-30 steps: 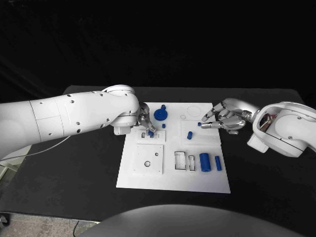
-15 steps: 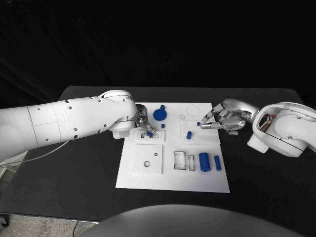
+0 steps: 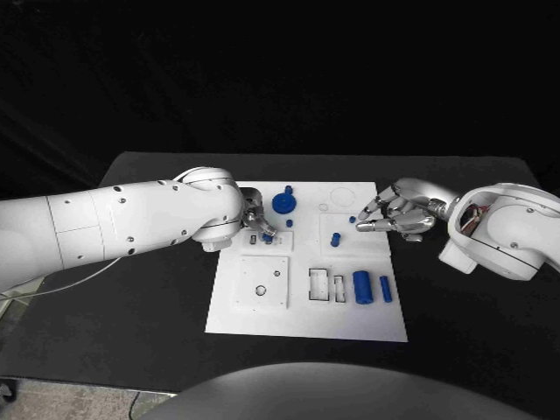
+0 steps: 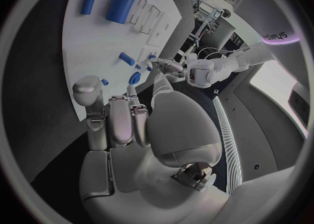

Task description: Assemble the parts on the task board

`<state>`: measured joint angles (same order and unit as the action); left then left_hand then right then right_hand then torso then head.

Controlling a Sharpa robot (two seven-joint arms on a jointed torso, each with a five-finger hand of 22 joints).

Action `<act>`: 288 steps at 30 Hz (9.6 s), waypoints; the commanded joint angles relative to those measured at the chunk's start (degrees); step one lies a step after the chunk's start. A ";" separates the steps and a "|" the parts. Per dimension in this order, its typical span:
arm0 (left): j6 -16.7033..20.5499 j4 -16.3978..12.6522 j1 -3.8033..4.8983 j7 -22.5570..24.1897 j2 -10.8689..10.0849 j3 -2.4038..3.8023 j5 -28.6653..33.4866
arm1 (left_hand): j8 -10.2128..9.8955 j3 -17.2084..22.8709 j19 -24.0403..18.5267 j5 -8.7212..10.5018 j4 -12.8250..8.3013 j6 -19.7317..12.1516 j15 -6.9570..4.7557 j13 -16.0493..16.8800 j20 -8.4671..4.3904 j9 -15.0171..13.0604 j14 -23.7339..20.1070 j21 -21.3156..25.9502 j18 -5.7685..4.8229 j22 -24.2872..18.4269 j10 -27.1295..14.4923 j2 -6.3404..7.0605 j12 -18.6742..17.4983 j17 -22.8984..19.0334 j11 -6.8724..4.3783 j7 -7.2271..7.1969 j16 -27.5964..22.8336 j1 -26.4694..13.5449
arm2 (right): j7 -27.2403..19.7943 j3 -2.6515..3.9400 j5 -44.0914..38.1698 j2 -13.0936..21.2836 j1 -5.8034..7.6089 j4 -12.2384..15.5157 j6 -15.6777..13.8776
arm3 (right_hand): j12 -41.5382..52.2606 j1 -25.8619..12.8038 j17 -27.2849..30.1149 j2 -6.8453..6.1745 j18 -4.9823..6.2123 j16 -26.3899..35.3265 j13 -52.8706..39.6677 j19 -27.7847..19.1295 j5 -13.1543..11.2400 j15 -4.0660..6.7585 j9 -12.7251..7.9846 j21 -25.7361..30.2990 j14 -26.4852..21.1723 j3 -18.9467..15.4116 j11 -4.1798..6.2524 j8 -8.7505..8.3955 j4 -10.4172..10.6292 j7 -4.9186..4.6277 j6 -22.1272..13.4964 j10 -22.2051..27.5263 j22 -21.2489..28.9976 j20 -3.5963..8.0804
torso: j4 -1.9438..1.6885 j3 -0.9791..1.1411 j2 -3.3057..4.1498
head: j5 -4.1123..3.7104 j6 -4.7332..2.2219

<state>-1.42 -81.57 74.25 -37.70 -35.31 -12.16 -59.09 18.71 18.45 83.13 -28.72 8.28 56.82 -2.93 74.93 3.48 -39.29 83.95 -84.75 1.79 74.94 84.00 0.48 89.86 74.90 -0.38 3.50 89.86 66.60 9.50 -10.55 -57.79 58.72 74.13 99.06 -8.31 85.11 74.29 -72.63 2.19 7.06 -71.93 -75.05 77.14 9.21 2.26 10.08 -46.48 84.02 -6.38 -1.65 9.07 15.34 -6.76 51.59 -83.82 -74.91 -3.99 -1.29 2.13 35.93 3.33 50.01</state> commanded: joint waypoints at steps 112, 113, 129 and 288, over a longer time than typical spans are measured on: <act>-0.22 -0.96 -0.74 0.53 -0.81 -0.25 0.96 | 1.97 -10.27 -0.46 19.23 7.88 1.41 -0.23 15.07 -0.10 -8.17 6.05 1.42 0.79 7.32 6.00 -1.59 0.14 15.10 -0.26 -0.65 0.14 -8.26 | 1.91 -0.04 0.47 -0.20 -0.47 -1.06 3.52 | -0.94 1.42 1.37 1.34 0.80 1.63 -7.98 -1.33 1.26 -0.70 -0.21 3.34 -0.74 -0.29 -0.71 0.39 -0.92 -0.24 0.66 0.26 -3.17 -0.55 | 0.00 -0.01 -0.04 | 0.12 -0.01; -0.25 -0.95 -0.73 0.50 -0.84 -0.25 0.95 | 2.35 -10.40 -0.45 18.86 7.85 1.18 -0.28 15.07 -0.16 -8.67 6.05 1.43 0.79 7.35 6.00 -1.72 0.14 15.10 -0.30 -0.70 0.14 -8.01 | 1.91 -0.04 0.47 -0.22 -0.47 -1.11 3.53 | -0.94 1.42 1.37 1.34 0.80 1.63 -7.98 -1.33 1.26 -0.70 -0.21 3.34 -0.74 -0.29 -0.71 0.39 -0.92 -0.24 0.66 0.26 -3.17 -0.55 | -0.01 0.01 -0.04 | 0.13 -0.01; -1.92 -3.28 2.52 -0.16 -3.35 0.02 -1.60 | 8.67 -13.88 0.08 22.31 8.03 -0.29 -1.01 15.07 -0.87 -16.53 6.05 1.44 0.68 7.97 6.00 -1.92 0.14 15.10 -1.11 -1.56 0.14 -6.98 | 1.97 -0.04 0.46 -0.31 -0.47 -1.64 3.49 | -1.11 1.39 1.73 1.55 0.88 2.00 -7.78 -1.50 1.46 -0.72 -0.25 3.91 -0.90 -0.31 -0.73 0.39 -0.85 -0.26 0.65 0.46 -3.05 -0.58 | 0.04 0.02 -0.07 | 0.06 -0.01; -9.69 19.45 1.72 4.05 6.64 -0.02 0.17 | 6.46 -13.38 -2.63 3.81 6.61 -4.67 -0.10 15.07 -0.01 -19.01 6.05 4.89 1.46 7.09 6.00 -3.59 0.14 15.10 -0.27 -0.80 0.14 2.37 | 0.98 -0.05 0.95 0.11 -2.15 -1.55 3.71 | -1.32 2.98 2.22 3.35 1.04 2.26 -7.44 -1.58 6.80 -0.92 -0.69 5.60 -1.16 -0.35 -0.97 0.57 -1.37 -0.43 1.28 0.82 -3.03 -0.80 | 0.02 0.01 -0.05 | 0.11 -0.01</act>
<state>-11.16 -62.14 75.99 -34.76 -28.76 -12.21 -59.45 25.47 4.87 80.77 -24.79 14.91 52.18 -2.97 74.93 3.79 -58.24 84.00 -80.09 2.29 74.91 83.91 -3.08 89.86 74.93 -0.70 3.15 89.86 68.38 10.64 -10.61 -56.89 58.79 72.03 97.56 -5.32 84.18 76.72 -70.45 5.20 7.06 -69.84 -75.99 75.92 15.97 1.41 9.47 -41.05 83.20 -6.61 -2.80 9.29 14.30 -7.20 52.37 -82.98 -74.94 -4.82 -1.27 2.15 35.87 3.41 50.01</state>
